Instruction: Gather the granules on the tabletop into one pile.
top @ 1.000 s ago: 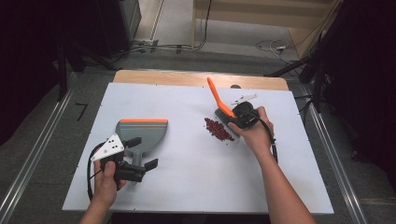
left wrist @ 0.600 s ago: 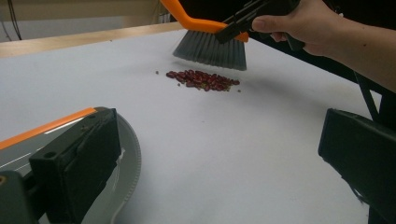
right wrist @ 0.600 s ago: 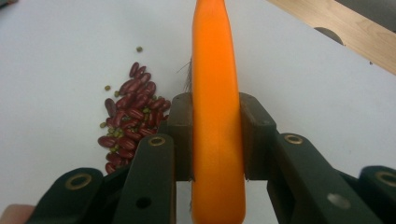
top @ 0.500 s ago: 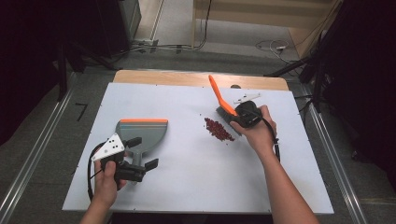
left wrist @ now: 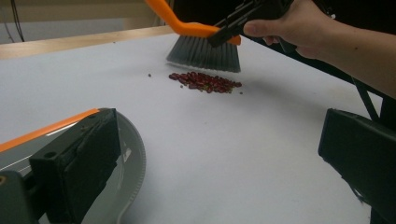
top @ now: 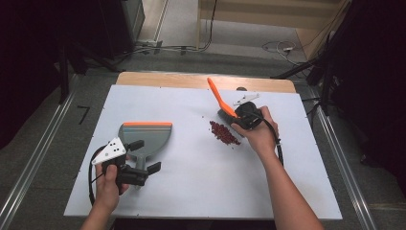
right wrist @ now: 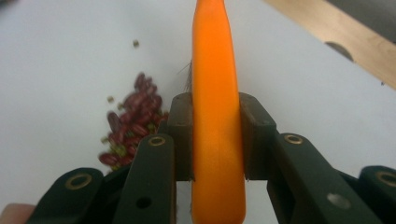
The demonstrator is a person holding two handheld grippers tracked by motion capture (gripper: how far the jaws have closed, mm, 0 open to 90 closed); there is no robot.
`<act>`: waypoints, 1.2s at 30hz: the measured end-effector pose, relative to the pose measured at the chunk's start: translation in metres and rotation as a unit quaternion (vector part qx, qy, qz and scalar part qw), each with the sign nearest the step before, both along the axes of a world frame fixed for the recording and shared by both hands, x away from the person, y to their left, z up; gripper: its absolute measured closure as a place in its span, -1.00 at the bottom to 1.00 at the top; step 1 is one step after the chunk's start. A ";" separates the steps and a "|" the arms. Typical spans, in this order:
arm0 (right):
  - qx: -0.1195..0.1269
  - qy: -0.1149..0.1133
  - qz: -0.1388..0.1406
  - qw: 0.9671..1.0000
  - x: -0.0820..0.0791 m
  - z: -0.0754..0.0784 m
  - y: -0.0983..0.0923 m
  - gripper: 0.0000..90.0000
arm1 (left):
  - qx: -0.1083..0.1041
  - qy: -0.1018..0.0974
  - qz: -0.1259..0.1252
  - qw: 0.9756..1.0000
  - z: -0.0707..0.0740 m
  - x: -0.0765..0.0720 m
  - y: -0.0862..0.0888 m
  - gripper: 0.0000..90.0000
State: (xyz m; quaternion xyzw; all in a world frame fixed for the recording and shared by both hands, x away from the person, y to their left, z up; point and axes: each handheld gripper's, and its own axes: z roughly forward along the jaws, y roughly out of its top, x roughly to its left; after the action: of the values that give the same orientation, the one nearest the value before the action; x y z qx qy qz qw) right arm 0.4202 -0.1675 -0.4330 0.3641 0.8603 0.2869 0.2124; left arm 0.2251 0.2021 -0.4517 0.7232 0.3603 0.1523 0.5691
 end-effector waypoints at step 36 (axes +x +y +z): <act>0.054 0.030 0.023 0.998 -0.037 0.023 -0.002 0.53 | 0.007 -0.004 -0.007 1.000 0.001 -0.001 -0.008 -1.00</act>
State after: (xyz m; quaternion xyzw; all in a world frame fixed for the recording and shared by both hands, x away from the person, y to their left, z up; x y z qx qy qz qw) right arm 0.3837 -0.1699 -0.4100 0.3635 0.8576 0.3266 0.1603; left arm 0.2241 0.1945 -0.4511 0.7292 0.3517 0.1537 0.5665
